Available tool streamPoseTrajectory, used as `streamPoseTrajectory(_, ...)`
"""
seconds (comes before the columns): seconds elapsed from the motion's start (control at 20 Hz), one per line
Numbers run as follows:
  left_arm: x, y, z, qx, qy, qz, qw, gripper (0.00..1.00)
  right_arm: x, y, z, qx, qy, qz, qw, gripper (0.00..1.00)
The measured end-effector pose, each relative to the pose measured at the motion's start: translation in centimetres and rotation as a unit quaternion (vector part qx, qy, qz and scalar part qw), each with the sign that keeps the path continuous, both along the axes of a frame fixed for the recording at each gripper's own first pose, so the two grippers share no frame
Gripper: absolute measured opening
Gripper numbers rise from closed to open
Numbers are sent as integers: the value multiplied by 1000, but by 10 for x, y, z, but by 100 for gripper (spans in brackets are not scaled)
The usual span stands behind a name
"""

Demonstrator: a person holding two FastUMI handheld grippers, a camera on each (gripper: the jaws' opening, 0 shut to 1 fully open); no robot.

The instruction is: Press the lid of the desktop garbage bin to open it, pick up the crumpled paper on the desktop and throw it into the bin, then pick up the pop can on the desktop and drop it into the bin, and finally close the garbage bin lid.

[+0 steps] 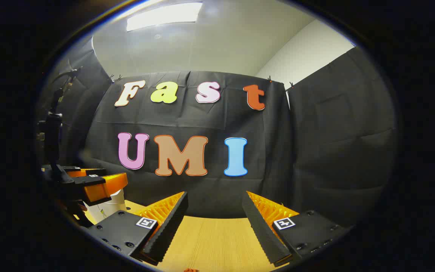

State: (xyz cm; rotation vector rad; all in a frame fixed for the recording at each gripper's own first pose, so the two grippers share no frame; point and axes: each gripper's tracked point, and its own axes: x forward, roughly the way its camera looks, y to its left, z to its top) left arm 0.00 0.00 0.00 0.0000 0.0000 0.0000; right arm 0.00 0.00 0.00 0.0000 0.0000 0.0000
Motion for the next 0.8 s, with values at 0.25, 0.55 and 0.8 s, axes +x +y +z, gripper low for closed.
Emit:
streamPoseTrajectory(0.25, -4, 7, -6, 11, 9, 15, 1000, 93, -2, 0, 4, -8, -8, -9, 1000, 96)
streamPoseTrajectory(0.55, -8, 15, -9, 11, 14, 28, 999, 93, -2, 8, 0, -4, -3, 1, 1000, 96)
streamPoseTrajectory(0.8, -8, 15, -10, 17, 16, 30, 999, 93, 2, 12, -3, 5, 1, 6, 1000, 96)
